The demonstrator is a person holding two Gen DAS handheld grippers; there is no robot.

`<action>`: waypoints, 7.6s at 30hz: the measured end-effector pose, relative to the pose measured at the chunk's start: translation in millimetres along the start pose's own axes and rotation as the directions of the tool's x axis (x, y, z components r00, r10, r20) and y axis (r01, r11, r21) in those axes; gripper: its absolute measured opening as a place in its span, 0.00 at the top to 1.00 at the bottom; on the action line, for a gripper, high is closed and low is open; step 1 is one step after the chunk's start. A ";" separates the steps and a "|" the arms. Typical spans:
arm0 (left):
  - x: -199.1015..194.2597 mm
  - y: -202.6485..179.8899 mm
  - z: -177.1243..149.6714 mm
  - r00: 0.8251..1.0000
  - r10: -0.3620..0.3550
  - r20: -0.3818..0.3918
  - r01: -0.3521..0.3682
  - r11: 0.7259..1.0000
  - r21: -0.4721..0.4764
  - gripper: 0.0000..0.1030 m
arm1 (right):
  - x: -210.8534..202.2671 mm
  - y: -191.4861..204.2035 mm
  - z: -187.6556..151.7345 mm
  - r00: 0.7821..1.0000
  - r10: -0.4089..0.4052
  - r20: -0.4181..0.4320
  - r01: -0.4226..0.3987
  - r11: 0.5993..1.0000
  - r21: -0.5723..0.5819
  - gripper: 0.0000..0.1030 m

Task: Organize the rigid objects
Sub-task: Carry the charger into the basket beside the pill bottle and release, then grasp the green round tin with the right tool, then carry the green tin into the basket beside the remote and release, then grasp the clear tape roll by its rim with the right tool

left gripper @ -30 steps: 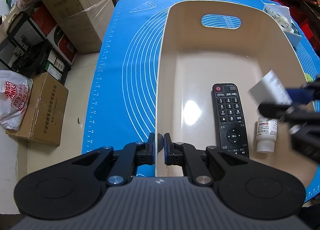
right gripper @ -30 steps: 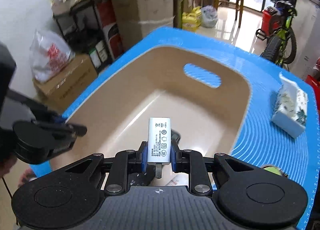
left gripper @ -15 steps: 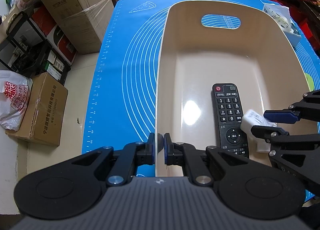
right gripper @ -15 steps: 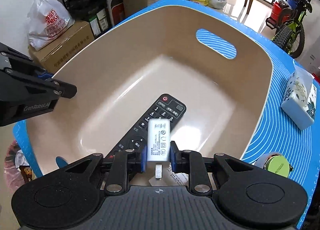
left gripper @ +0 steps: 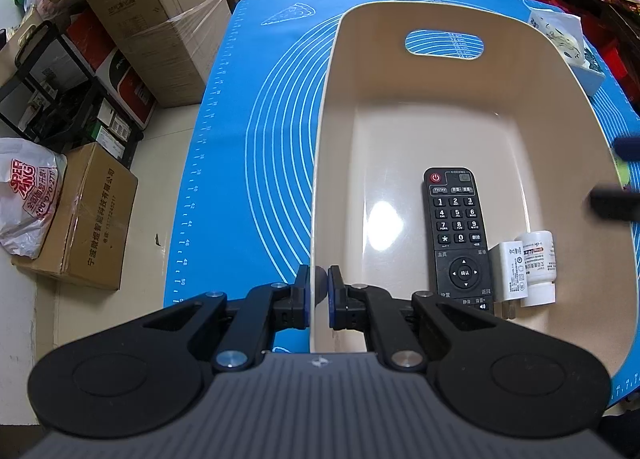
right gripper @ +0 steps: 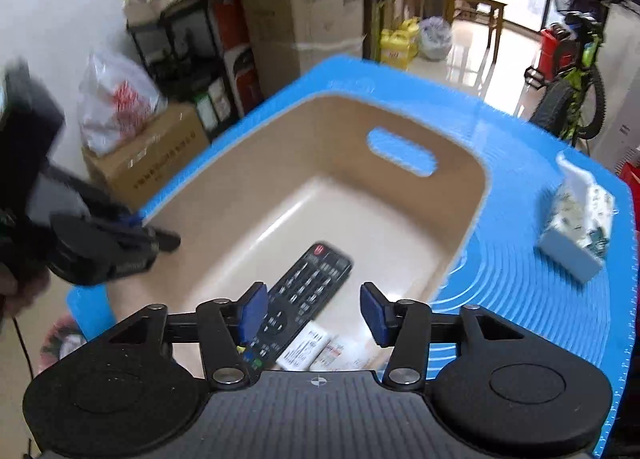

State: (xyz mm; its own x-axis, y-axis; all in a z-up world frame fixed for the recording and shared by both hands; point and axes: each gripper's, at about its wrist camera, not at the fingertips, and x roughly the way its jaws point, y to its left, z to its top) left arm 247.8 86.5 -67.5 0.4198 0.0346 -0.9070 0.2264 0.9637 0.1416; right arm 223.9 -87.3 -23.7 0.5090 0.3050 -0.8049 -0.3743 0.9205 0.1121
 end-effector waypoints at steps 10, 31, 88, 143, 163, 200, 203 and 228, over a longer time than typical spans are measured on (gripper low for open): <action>-0.6 0.5 0.8 1.000 0.003 0.001 -0.003 1.000 -0.004 0.91 | -34.2 -75.4 -0.7 0.985 -0.144 0.094 0.131 0.983 0.128 0.36; 0.5 -2.0 0.6 1.000 0.012 -0.004 -0.012 1.000 -0.002 0.90 | 59.8 -155.0 -54.4 0.959 -0.238 -0.152 0.270 0.931 0.247 0.37; -0.2 -4.2 1.8 1.000 0.029 -0.002 -0.029 1.000 0.009 0.89 | 37.7 -179.4 -54.9 0.976 -0.209 -0.056 0.211 0.859 0.467 0.47; 1.8 -3.9 1.9 1.000 0.015 -0.003 -0.015 1.000 0.018 0.90 | 86.6 20.4 7.0 0.987 -0.086 -0.133 0.076 0.994 -0.073 0.47; 1.1 -2.9 0.9 1.000 0.009 0.000 -0.009 1.000 0.016 0.90 | 79.0 20.7 5.6 0.991 -0.087 -0.098 0.078 0.992 -0.101 0.25; -0.2 -7.3 1.9 0.999 0.043 -0.007 -0.043 0.999 0.020 0.89 | 39.8 -138.2 -84.5 0.970 -0.193 -0.148 0.208 0.974 0.091 0.15; -0.6 -7.0 2.1 0.999 0.045 -0.006 -0.044 0.999 0.016 0.88 | 41.0 -141.0 -89.5 0.976 -0.162 -0.146 0.174 0.982 0.077 0.17; -0.6 -9.2 1.2 0.999 0.041 0.000 -0.041 0.999 0.024 0.88 | 69.1 -133.3 -85.9 0.977 -0.108 -0.182 0.096 0.993 -0.069 0.65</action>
State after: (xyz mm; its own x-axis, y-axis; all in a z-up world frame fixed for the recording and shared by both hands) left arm 246.6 77.3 -67.7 0.4290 0.0745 -0.9002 0.2301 0.9547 0.1887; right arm 242.4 -209.8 -144.3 0.3965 0.1544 -0.9049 -0.3764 0.9264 -0.0069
